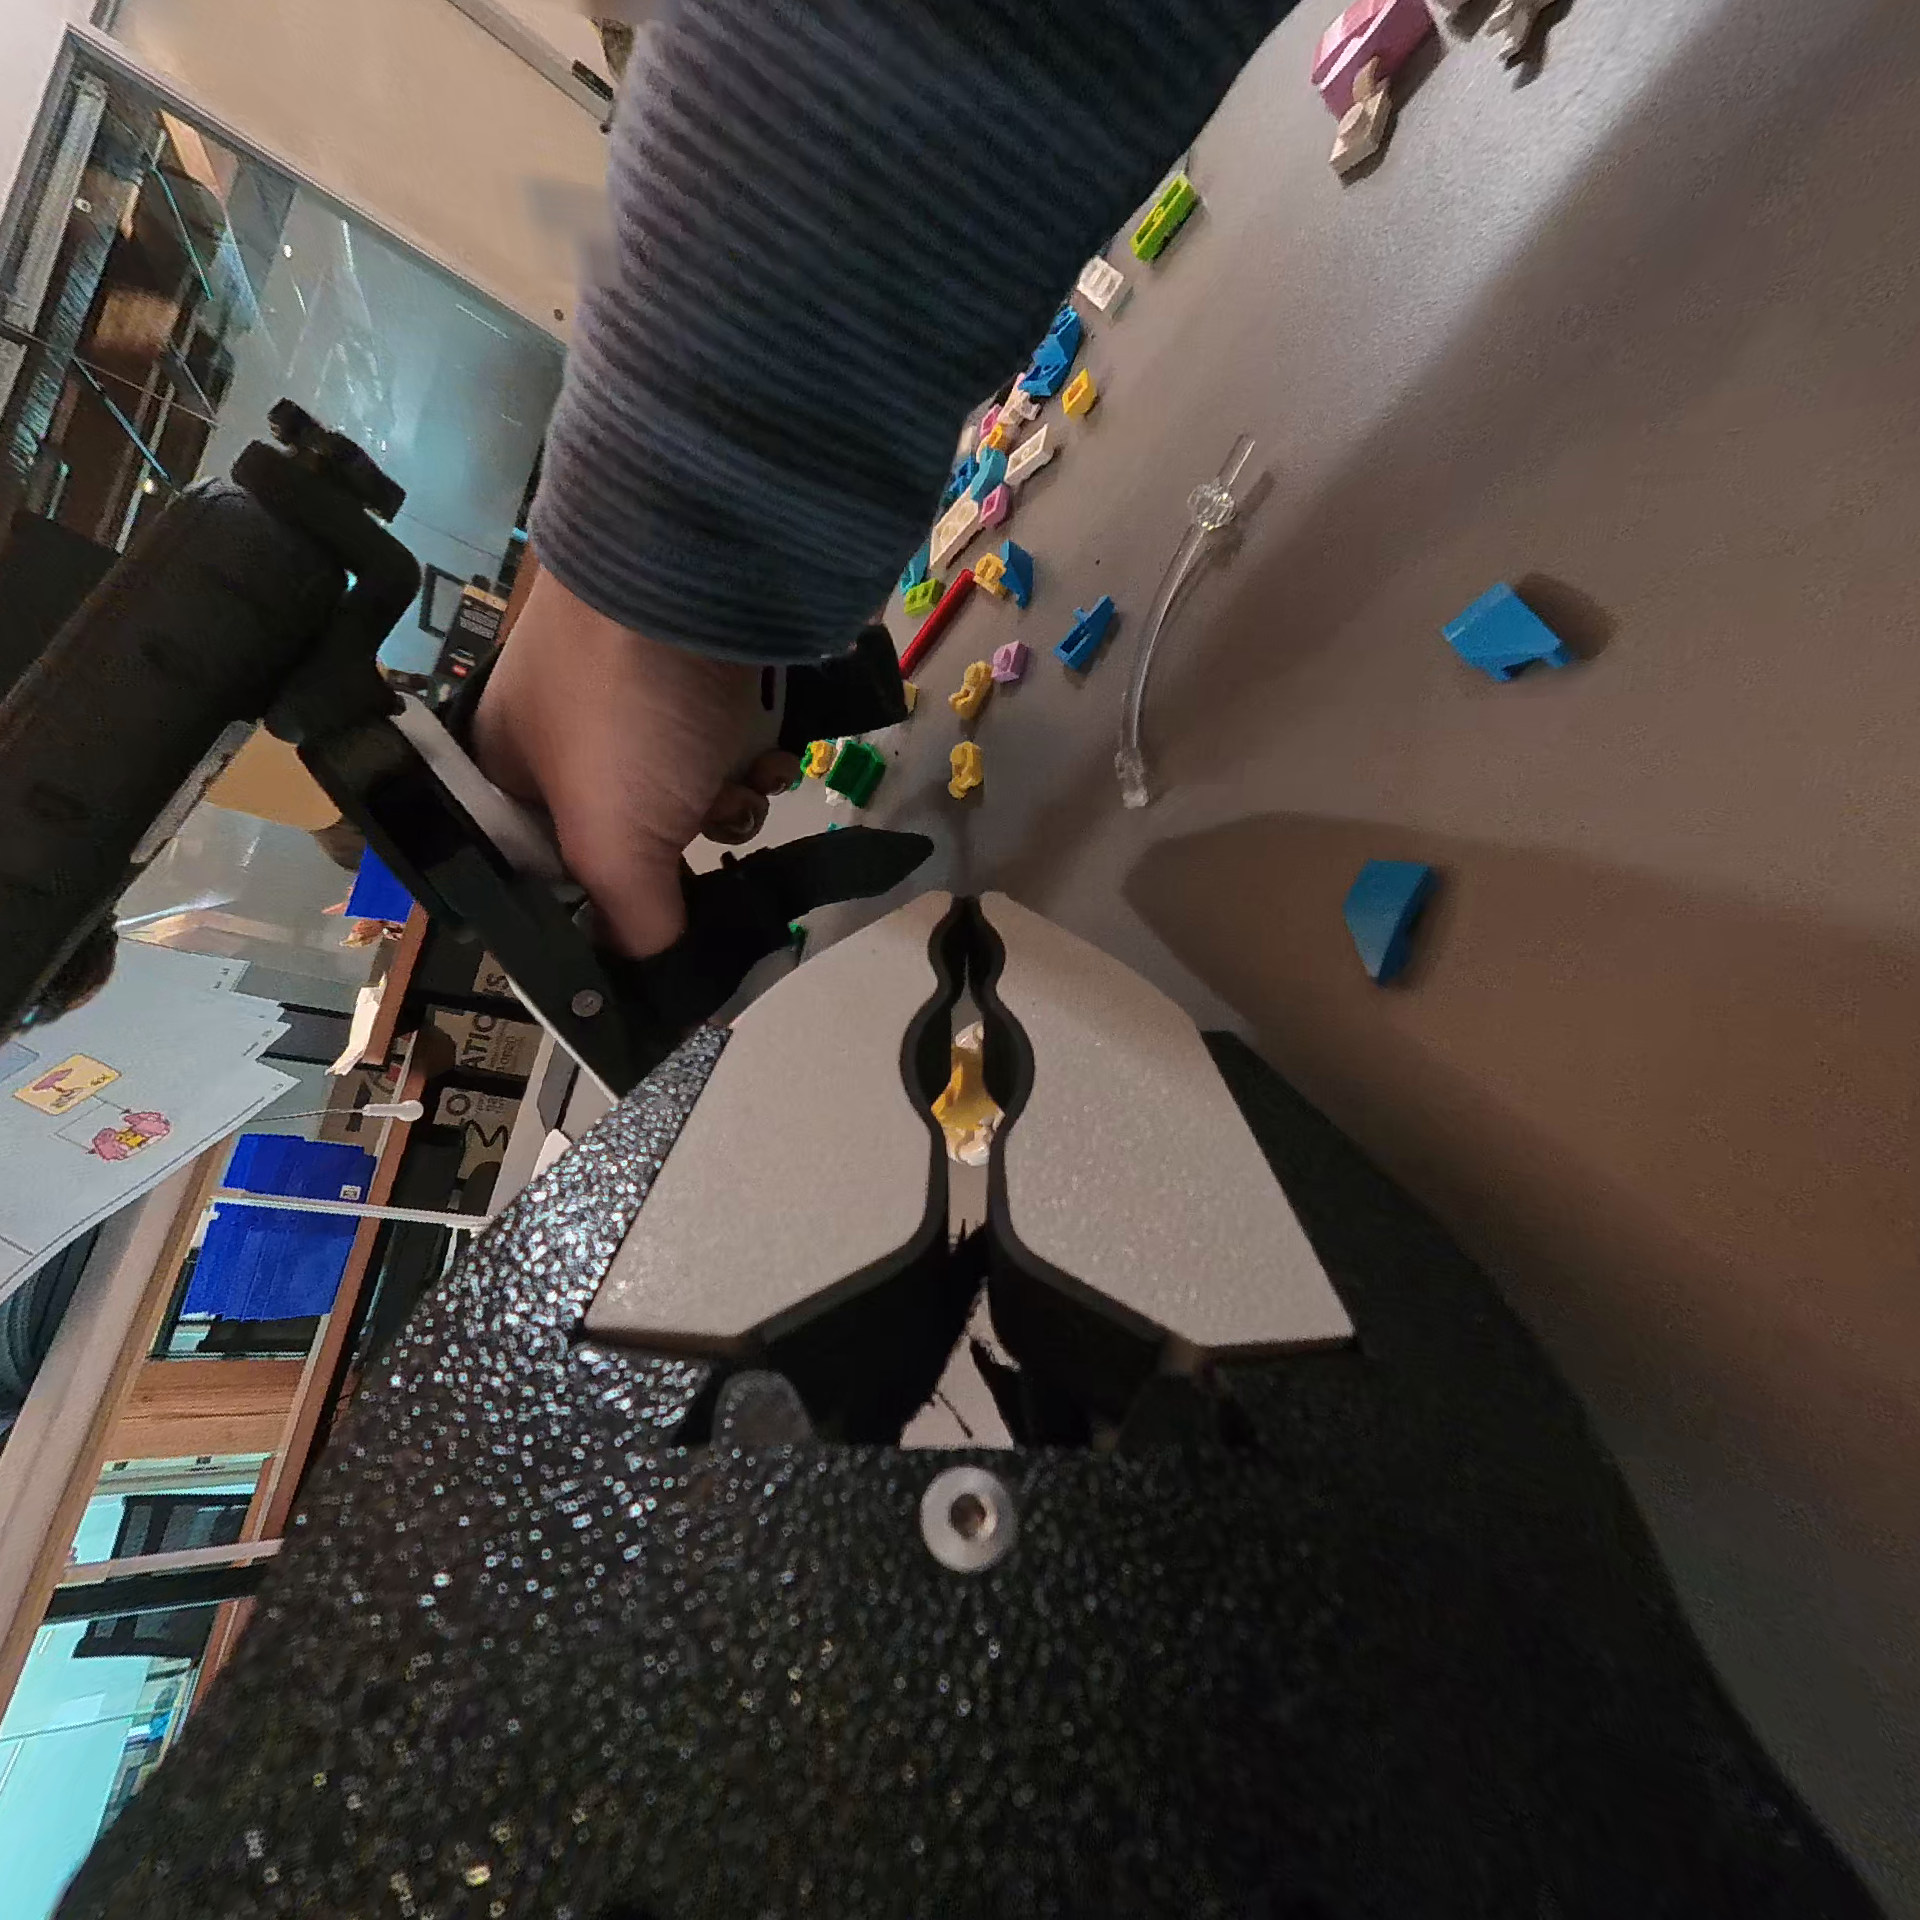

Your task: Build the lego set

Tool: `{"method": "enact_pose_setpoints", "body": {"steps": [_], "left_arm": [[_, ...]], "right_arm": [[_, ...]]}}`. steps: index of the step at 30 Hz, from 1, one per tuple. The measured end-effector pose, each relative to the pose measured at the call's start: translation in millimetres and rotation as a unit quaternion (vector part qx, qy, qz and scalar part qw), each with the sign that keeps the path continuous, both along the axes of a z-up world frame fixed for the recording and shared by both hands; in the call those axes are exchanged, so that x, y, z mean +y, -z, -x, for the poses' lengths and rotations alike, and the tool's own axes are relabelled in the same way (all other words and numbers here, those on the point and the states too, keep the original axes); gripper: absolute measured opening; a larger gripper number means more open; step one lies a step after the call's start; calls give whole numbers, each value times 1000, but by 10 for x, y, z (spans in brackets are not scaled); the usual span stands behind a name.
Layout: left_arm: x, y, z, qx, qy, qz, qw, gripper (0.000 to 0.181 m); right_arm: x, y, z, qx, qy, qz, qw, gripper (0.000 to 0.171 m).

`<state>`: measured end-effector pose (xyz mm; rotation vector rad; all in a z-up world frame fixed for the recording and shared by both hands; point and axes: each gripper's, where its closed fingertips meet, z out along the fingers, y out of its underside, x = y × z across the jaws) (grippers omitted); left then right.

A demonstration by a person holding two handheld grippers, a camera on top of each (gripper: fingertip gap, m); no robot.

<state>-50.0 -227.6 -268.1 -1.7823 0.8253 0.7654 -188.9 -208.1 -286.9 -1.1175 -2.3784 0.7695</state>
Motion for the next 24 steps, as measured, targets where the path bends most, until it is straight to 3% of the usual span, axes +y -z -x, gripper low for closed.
{"method": "enact_pose_setpoints", "body": {"steps": [11,17,24], "left_arm": [[-2,4,0,2,1,1,1000,0],[-2,5,-1,1,1,2,1000,0],[-4,3,-2,1,2,1,1000,0]], "right_arm": [[-16,48,82,-45,45,32,997,15],[23,31,71,-29,35,4,999,10],[60,-305,-402,24,-16,14,999,10]]}}
